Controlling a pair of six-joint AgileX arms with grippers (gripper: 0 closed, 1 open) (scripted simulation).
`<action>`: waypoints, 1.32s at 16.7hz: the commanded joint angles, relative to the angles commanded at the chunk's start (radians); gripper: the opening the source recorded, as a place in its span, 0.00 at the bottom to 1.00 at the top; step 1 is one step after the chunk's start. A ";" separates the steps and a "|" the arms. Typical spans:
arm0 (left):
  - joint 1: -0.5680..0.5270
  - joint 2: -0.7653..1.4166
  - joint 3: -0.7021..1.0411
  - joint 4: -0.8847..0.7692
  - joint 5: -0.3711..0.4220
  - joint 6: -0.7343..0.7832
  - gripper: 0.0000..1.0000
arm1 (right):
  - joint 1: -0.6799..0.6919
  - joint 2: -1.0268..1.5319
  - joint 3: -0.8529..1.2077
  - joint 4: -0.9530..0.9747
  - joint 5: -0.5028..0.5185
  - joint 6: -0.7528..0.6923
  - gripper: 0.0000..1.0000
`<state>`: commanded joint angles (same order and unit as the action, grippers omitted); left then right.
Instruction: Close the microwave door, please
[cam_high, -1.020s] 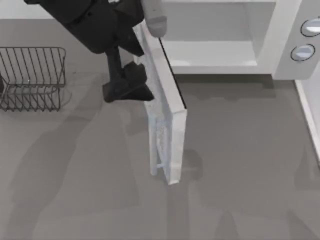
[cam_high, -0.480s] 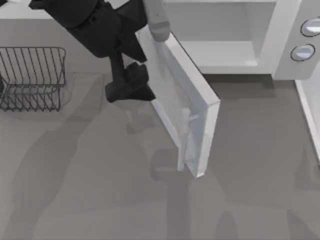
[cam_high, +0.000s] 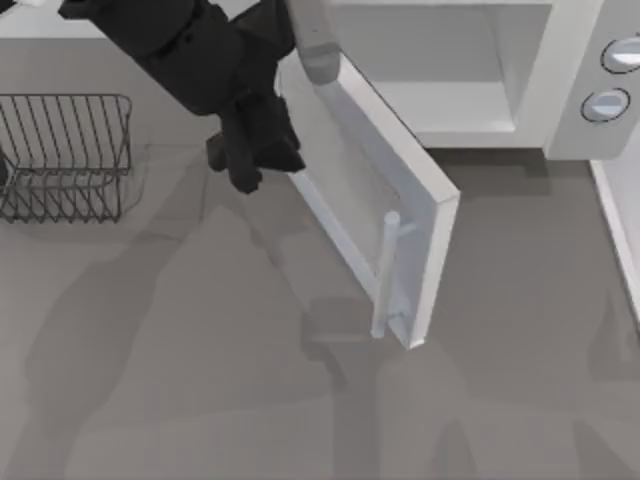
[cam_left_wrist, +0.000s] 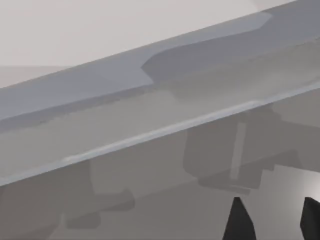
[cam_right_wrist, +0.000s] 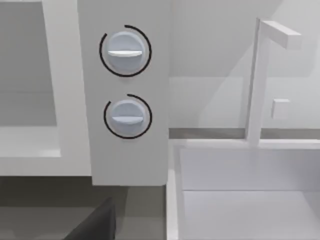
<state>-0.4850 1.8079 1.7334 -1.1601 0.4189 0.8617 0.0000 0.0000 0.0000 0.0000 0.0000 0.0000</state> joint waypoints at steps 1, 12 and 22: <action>0.000 0.000 0.000 0.000 0.000 0.000 0.02 | 0.000 0.000 0.000 0.000 0.000 0.000 1.00; -0.007 0.006 0.008 0.002 -0.003 -0.009 0.00 | 0.000 0.000 0.000 0.000 0.000 0.000 1.00; -0.044 0.029 0.037 0.012 -0.015 -0.050 0.00 | 0.000 0.000 0.000 0.000 0.000 0.000 1.00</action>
<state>-0.5294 1.8371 1.7705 -1.1477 0.4035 0.8114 0.0000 0.0000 0.0000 0.0000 0.0000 0.0000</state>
